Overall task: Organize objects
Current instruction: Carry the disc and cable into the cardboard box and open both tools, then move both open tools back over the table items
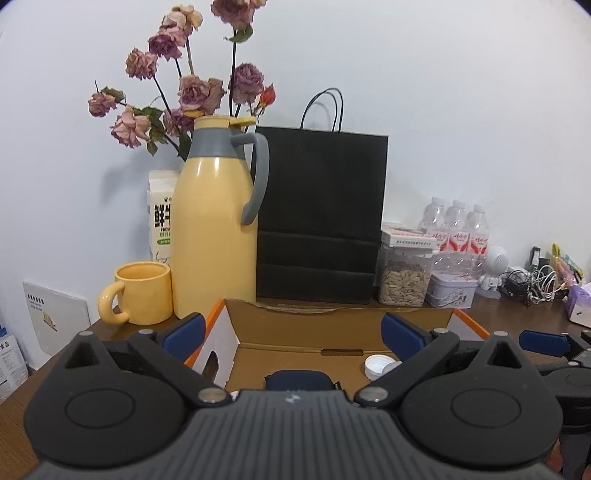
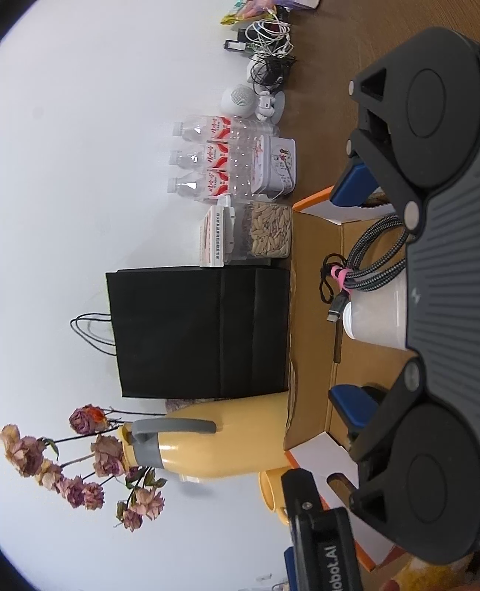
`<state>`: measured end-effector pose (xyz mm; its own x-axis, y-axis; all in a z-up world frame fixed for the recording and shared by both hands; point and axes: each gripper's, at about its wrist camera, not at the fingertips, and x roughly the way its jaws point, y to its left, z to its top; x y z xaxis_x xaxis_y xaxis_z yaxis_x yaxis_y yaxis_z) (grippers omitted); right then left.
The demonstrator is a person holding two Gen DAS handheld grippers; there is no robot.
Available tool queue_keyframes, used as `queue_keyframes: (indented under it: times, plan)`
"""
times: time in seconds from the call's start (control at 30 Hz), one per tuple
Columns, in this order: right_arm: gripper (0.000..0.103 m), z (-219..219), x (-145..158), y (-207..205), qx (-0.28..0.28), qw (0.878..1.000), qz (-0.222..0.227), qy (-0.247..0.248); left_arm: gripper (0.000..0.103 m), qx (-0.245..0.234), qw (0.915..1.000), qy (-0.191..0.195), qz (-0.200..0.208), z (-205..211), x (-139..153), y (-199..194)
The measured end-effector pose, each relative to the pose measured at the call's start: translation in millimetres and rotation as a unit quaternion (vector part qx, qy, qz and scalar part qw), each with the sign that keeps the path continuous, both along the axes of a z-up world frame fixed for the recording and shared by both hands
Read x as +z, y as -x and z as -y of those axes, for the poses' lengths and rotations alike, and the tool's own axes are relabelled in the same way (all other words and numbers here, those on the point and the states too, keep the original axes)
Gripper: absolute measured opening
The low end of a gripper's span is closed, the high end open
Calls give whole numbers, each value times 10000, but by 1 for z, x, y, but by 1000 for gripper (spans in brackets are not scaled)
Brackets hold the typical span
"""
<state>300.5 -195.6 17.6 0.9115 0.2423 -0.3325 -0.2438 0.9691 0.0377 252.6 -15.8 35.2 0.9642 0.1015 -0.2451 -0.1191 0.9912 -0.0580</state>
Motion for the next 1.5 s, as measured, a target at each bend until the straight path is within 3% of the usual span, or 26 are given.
queue_keyframes:
  times: [0.3, 0.73, 1.27, 1.5]
  plan:
    - [103, 5, 3, 34, 199, 9995, 197, 112, 103, -167, 9994, -50, 303, 0, 1, 39]
    - [103, 18, -4, 98, 447, 9986, 169, 236, 103, -373, 9988, -290, 151, -3, -13, 108]
    - [103, 37, -24, 166, 659, 9961, -485, 320, 103, -289, 9981, -481, -259, -20, -16, 169]
    - [103, 39, -33, 187, 708, 9945, -702, 314, 103, -144, 9979, -380, -504, -34, -27, 193]
